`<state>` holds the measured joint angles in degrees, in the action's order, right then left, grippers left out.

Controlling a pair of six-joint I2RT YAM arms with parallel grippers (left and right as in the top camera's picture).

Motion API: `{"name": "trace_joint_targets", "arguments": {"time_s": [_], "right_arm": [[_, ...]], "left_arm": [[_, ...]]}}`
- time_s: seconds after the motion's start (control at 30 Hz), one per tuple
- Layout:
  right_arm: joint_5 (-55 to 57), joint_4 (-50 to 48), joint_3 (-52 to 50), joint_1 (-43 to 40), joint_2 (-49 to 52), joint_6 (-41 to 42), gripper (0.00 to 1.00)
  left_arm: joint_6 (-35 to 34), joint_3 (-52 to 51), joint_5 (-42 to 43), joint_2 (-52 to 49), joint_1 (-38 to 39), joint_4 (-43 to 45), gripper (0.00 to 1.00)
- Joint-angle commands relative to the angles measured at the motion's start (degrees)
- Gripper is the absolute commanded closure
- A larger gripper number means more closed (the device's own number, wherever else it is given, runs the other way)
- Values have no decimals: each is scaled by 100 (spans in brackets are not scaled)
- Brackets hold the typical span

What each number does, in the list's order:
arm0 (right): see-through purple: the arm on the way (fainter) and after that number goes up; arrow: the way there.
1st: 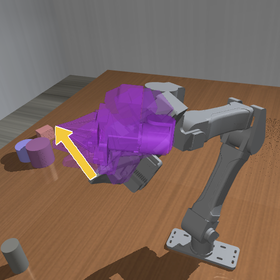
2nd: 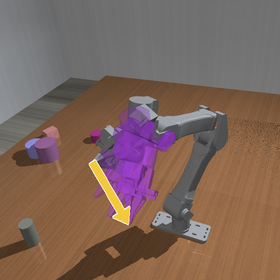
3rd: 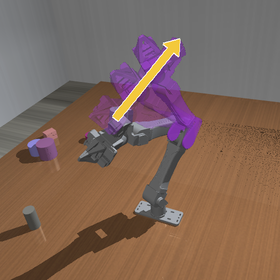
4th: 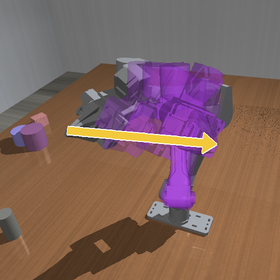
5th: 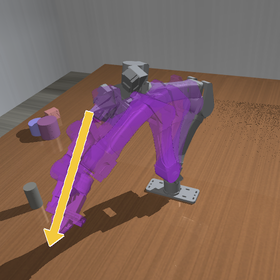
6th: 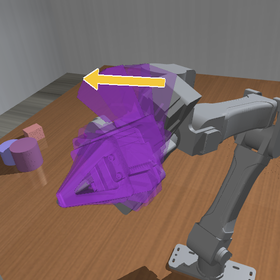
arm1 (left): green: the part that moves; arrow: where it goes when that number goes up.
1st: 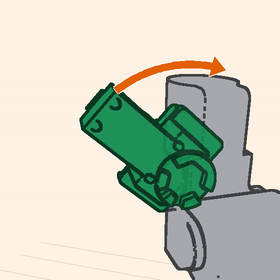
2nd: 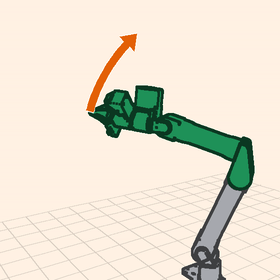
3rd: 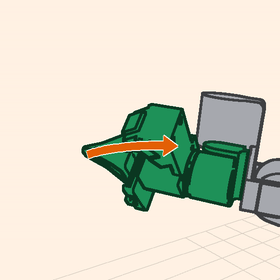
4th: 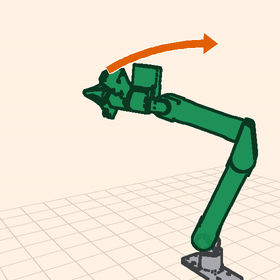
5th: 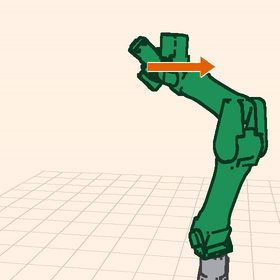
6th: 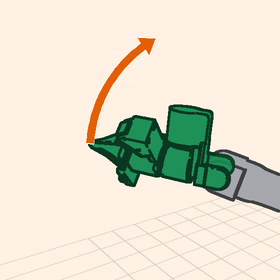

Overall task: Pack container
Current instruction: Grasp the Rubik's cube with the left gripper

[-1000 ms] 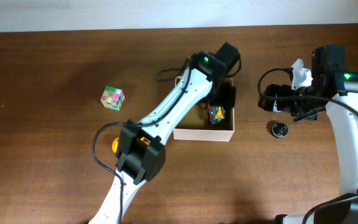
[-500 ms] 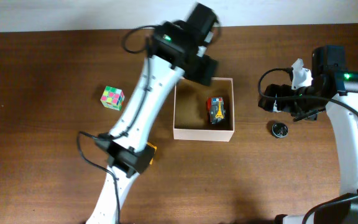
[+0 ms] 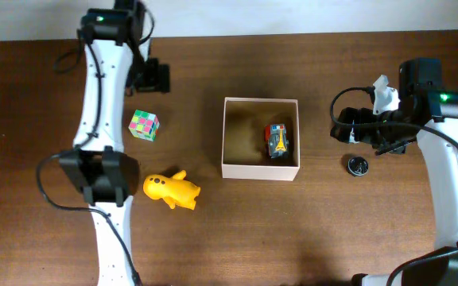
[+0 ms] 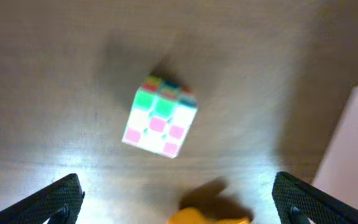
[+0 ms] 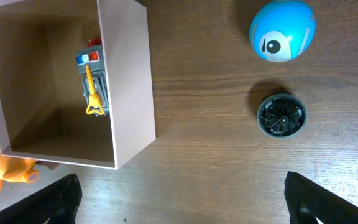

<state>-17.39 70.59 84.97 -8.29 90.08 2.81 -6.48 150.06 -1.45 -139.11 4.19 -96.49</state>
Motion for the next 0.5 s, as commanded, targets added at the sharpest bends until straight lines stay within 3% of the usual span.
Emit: {"name": "trace_joint_targets", "arguments": {"time_s": [0.0,0.07,0.3,0.47], "right_arm": [[72,15,107,-46,2,-44,1],[72,2,107,-46,4,-44,1],[74,-28,107,-46,4,-46,1],[74,-31,107,-46,4,-44,1]], "left_arm": [[739,-483,236,24,-166,33,1],[1200,-763,223,24,-227,234,1],[1274,-1539,144,24,-249,1010,1],[1690,-2343,170,15,-254,1513,0]]}}
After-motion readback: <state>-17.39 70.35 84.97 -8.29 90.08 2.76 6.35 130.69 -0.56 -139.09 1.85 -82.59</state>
